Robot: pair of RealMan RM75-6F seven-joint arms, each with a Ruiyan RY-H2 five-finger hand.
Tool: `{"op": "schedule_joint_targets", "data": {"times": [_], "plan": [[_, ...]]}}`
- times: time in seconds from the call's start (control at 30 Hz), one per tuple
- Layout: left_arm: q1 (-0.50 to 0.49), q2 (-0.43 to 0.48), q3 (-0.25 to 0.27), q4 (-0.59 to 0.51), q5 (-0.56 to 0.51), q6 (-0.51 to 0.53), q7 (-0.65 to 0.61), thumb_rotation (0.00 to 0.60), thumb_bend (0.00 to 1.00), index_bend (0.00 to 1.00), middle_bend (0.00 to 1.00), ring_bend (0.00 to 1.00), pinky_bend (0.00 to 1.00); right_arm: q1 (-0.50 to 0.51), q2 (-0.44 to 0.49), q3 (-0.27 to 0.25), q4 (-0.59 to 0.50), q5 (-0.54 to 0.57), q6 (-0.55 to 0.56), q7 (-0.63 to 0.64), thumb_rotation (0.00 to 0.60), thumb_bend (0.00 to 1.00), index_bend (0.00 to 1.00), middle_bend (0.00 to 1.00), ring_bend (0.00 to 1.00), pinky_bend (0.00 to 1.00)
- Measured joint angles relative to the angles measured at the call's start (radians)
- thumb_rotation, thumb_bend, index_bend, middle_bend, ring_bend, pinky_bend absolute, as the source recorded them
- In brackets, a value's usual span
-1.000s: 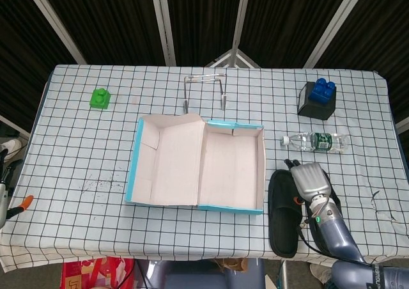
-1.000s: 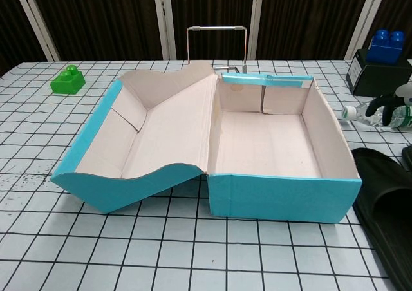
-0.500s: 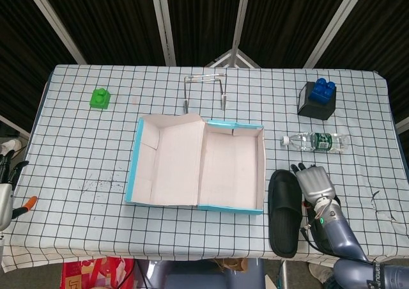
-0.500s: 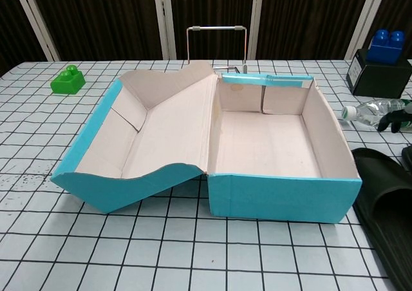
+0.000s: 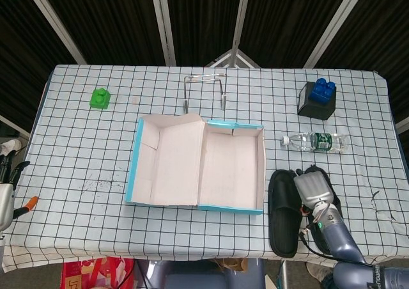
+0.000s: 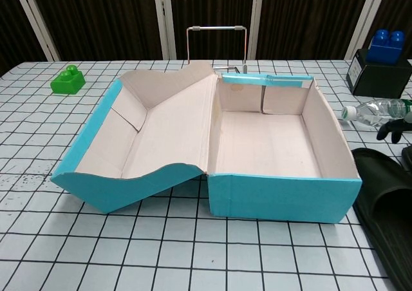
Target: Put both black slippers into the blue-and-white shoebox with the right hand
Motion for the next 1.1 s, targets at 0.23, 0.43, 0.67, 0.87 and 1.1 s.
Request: {"op": "schedule_joint_targets", "data": {"times": [0.23, 0.43, 0.67, 0.87, 1.1], "plan": [[0.000, 0.004, -0.001, 0.001, -0.002, -0.001, -0.010, 0.600, 0.25, 0.21, 0.00, 0.00, 0.12, 0.018, -0.051, 0.006, 0.022, 0.044, 0.013, -0.009, 0.600, 0.07, 0.15, 0.20, 1.00, 1.00], [-0.003, 0.006, -0.003, 0.005, -0.009, -0.008, -0.018, 0.600, 0.25, 0.21, 0.00, 0.00, 0.12, 0.039, -0.093, 0.033, 0.055, 0.118, 0.024, -0.003, 0.600, 0.07, 0.15, 0.20, 1.00, 1.00], [-0.004, 0.006, -0.004, 0.008, -0.013, -0.011, -0.021, 0.600, 0.25, 0.21, 0.00, 0.00, 0.12, 0.061, -0.122, 0.049, 0.094, 0.176, 0.032, -0.001, 0.600, 0.07, 0.15, 0.20, 1.00, 1.00], [-0.005, 0.006, -0.003, 0.007, -0.014, -0.012, -0.018, 0.600, 0.25, 0.21, 0.00, 0.00, 0.12, 0.064, -0.121, 0.047, 0.095, 0.194, 0.036, 0.003, 0.600, 0.07, 0.15, 0.20, 1.00, 1.00], [-0.003, 0.006, -0.006, 0.006, -0.018, -0.008, -0.015, 0.600, 0.25, 0.21, 0.00, 0.00, 0.12, 0.073, -0.071, 0.037, 0.031, 0.172, 0.066, -0.017, 0.600, 0.07, 0.15, 0.20, 1.00, 1.00]]}}
